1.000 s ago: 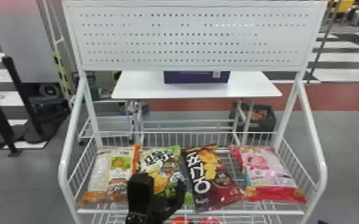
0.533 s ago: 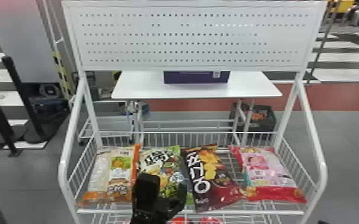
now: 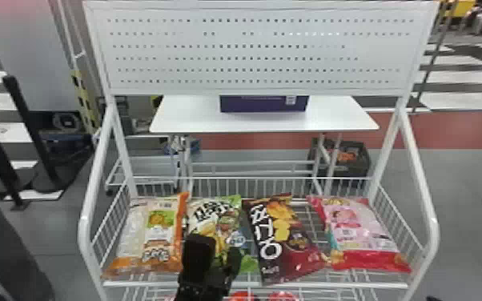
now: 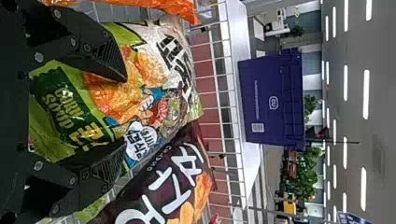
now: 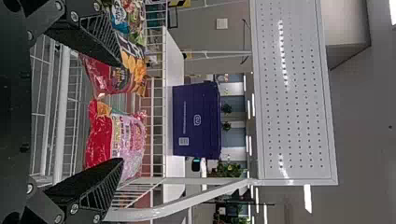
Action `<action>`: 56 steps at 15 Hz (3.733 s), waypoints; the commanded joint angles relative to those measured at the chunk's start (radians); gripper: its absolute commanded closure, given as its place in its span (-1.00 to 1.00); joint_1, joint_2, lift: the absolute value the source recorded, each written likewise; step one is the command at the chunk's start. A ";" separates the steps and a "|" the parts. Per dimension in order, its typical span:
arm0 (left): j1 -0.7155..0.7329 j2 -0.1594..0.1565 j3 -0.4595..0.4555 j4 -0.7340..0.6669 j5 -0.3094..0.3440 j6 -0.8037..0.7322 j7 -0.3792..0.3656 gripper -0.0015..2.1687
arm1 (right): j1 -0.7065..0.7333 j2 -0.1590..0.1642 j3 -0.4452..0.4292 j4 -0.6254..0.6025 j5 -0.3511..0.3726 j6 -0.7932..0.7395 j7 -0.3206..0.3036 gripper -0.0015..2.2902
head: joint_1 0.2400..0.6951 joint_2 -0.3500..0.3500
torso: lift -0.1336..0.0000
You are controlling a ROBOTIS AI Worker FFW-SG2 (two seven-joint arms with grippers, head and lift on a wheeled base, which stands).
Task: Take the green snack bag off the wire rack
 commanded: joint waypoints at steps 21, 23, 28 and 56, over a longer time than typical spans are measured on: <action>0.116 0.077 0.020 -0.287 0.003 0.004 -0.032 0.33 | -0.028 0.003 0.002 0.020 -0.007 0.006 0.000 -0.85 | 0.14 0.00 | 1.00; 0.175 0.105 0.039 -0.358 0.000 -0.012 -0.032 0.33 | -0.030 0.005 0.002 0.020 -0.007 0.006 0.000 -0.85 | 0.14 0.00 | 1.00; 0.362 0.180 0.142 -0.490 0.000 -0.095 -0.035 0.33 | -0.033 0.005 0.009 0.020 -0.006 0.009 0.000 -0.85 | 0.14 0.00 | 1.00; 0.912 0.174 0.430 -0.565 0.011 -0.736 -0.059 0.32 | -0.031 -0.006 0.025 0.020 -0.007 0.009 0.000 -0.85 | 0.14 0.00 | 1.00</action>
